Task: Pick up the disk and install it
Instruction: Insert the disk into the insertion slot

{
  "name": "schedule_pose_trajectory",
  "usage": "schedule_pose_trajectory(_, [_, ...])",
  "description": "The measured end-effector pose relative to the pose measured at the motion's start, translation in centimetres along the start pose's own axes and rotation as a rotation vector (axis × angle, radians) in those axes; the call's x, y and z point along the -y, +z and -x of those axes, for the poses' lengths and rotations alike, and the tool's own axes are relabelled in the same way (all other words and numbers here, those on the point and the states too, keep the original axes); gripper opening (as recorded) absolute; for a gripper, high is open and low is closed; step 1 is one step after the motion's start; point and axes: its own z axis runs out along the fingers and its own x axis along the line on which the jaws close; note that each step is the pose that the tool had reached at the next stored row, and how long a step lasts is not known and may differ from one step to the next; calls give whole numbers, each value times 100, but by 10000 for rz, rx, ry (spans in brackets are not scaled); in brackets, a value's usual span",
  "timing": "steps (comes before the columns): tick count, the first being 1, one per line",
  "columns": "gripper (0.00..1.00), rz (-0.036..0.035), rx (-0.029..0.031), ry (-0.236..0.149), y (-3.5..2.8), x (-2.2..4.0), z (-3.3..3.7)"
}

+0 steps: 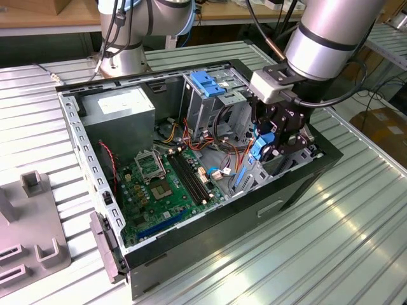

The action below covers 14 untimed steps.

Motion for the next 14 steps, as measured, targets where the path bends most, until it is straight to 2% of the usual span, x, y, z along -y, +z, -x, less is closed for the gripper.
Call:
schedule_pose_trajectory(1, [44,1,-2,0,0,0,0])
schedule_pose_trajectory(9, [43,3,-2,0,-13,0,-2])
schedule_pose_trajectory(10, [37,0,48,-1,-31,1,-1])
schedule_pose_trajectory(11, [33,4,32,-1,-78,0,-2])
schedule_pose_trajectory(13, [33,14,50,0,-171,0,-5])
schedule_pose_trajectory(14, [33,14,66,0,-172,0,-4])
